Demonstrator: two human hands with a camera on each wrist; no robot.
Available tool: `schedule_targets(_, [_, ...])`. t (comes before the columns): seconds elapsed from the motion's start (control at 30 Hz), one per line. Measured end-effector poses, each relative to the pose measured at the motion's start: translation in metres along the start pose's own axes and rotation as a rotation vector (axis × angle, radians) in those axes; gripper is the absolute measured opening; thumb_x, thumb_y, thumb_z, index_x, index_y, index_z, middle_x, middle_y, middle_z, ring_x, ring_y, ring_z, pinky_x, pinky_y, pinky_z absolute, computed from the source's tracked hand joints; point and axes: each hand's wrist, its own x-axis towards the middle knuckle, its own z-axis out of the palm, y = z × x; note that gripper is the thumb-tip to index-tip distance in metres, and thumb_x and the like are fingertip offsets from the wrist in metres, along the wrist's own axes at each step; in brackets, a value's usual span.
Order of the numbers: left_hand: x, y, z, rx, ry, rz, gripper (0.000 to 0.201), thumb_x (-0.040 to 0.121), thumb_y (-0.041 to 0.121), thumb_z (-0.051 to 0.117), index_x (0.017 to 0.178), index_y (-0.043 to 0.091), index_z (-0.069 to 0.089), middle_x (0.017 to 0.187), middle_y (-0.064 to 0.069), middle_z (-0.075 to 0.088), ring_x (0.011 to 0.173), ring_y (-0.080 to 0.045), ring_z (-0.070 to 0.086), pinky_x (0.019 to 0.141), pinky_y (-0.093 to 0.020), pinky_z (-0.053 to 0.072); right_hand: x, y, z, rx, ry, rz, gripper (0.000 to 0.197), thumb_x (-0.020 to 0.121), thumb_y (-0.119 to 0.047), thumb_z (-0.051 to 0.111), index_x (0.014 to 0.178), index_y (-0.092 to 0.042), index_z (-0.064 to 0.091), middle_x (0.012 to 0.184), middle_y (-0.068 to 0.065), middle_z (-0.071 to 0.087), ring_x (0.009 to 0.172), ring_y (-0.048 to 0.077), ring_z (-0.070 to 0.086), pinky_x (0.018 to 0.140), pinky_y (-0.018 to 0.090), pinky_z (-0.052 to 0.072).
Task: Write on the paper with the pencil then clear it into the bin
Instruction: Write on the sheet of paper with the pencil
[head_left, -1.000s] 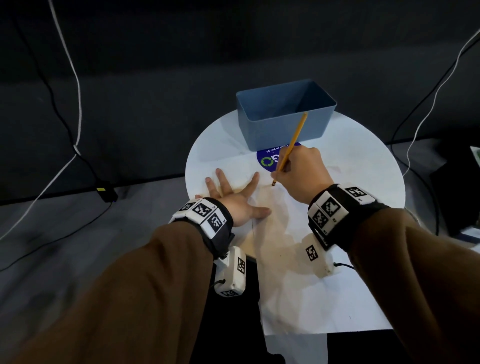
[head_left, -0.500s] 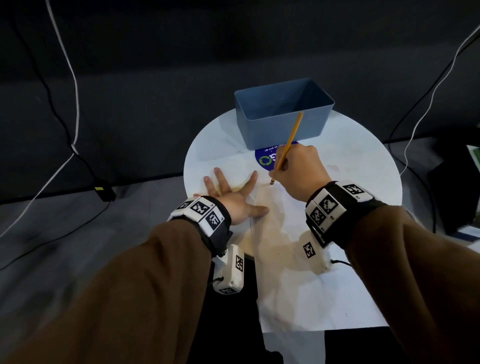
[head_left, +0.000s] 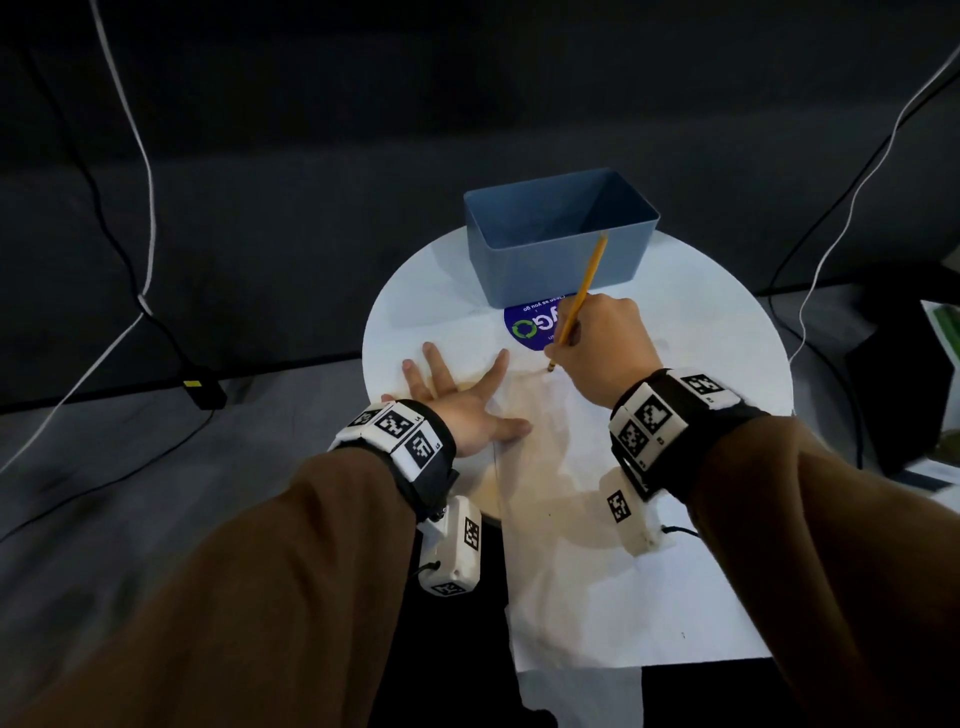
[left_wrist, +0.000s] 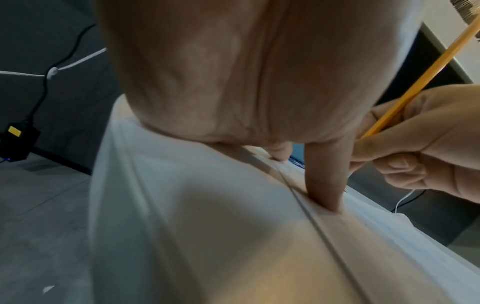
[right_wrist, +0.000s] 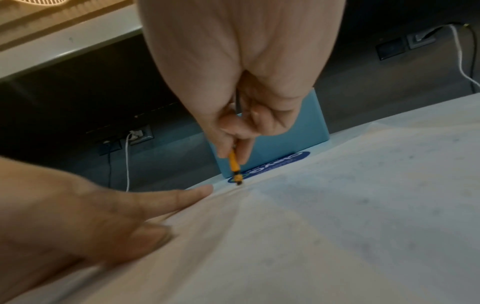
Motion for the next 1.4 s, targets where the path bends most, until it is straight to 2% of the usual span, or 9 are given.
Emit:
schedule_targets(0.4, [0.001,0.0,0.0,-0.006,0.002,0.007,0.093,0.084,0.078,0.05,0.147,0.061,-0.015,0.153,-0.016,-0.043,0.142,-0.045,-0.034,0.111,-0.073,-0.007,-0.002,0.005,0.0,0.056,-0.021,-0.006,0.022,0.087,-0.019,0.078,0.076,-0.015,0.06,0.079,0.005,0.063,0.081,0.02,0.054,0.071,0.03,0.044])
schedule_targets(0.53, [0.002,0.0,0.001,-0.03,0.0,0.007,0.093,0.083,0.077,0.052,0.145,0.063,-0.015,0.152,-0.016,-0.044,0.141,-0.044,-0.036,0.11,-0.073,-0.009,0.003,0.022,-0.012,0.001,0.033,0.064,0.018,0.089,-0.017,0.075,0.078,-0.011,0.061,0.087,0.01,0.065,0.091,0.027,0.058,0.071,0.032,0.047])
schedule_targets(0.7, [0.003,-0.002,0.001,-0.023,0.0,0.008,0.093,0.083,0.077,0.052,0.146,0.063,-0.015,0.153,-0.017,-0.042,0.142,-0.045,-0.034,0.11,-0.074,-0.008,0.002,0.011,-0.011,0.056,0.02,0.03,0.025,0.088,-0.02,0.078,0.073,-0.016,0.058,0.078,0.005,0.062,0.071,0.014,0.054,0.057,0.019,0.036])
schedule_targets(0.9, [0.002,0.001,0.001,-0.018,-0.001,0.006,0.093,0.083,0.078,0.052,0.145,0.063,-0.015,0.153,-0.017,-0.043,0.141,-0.045,-0.034,0.11,-0.074,-0.008,0.005,0.021,-0.009,-0.01,0.013,0.05,0.021,0.087,-0.016,0.075,0.074,-0.014,0.059,0.083,0.006,0.062,0.081,0.022,0.056,0.067,0.032,0.045])
schedule_targets(1.0, [0.001,0.0,0.001,-0.024,-0.01,0.008,0.093,0.083,0.077,0.052,0.145,0.063,-0.015,0.152,-0.017,-0.044,0.141,-0.045,-0.035,0.11,-0.074,-0.008,0.006,0.026,-0.014,-0.037,0.019,0.055,0.019,0.088,-0.02,0.077,0.081,-0.013,0.061,0.086,0.006,0.063,0.085,0.022,0.059,0.061,0.022,0.043])
schedule_targets(1.1, [-0.002,0.0,-0.002,-0.021,-0.011,0.009,0.092,0.084,0.077,0.051,0.146,0.062,-0.015,0.153,-0.018,-0.042,0.142,-0.045,-0.034,0.11,-0.074,-0.007,0.004,0.011,-0.01,-0.005,-0.013,-0.017,0.028,0.087,-0.02,0.078,0.071,-0.017,0.056,0.072,0.001,0.058,0.072,0.016,0.053,0.055,0.014,0.032])
schedule_targets(1.17, [-0.003,0.0,-0.002,-0.018,-0.009,0.008,0.091,0.084,0.077,0.05,0.147,0.061,-0.015,0.153,-0.018,-0.041,0.142,-0.045,-0.034,0.111,-0.074,-0.007,0.002,0.008,-0.006,-0.008,-0.043,-0.048,0.029,0.086,-0.019,0.078,0.068,-0.019,0.055,0.07,-0.001,0.056,0.075,0.019,0.055,0.059,0.019,0.033])
schedule_targets(1.27, [-0.002,0.002,-0.001,-0.023,-0.004,0.009,0.092,0.084,0.077,0.051,0.147,0.061,-0.015,0.152,-0.017,-0.043,0.141,-0.045,-0.035,0.11,-0.074,-0.009,0.002,0.022,-0.011,-0.031,-0.031,-0.002,0.018,0.087,-0.02,0.077,0.08,-0.015,0.062,0.086,0.006,0.065,0.09,0.024,0.058,0.071,0.027,0.041])
schedule_targets(1.4, [-0.002,-0.001,0.0,-0.025,-0.01,0.007,0.092,0.084,0.077,0.051,0.146,0.062,-0.015,0.152,-0.017,-0.043,0.141,-0.043,-0.036,0.111,-0.073,-0.009,0.002,0.031,-0.021,-0.024,-0.004,0.051,0.015,0.088,-0.019,0.077,0.087,-0.013,0.064,0.092,0.006,0.066,0.093,0.023,0.059,0.071,0.028,0.042])
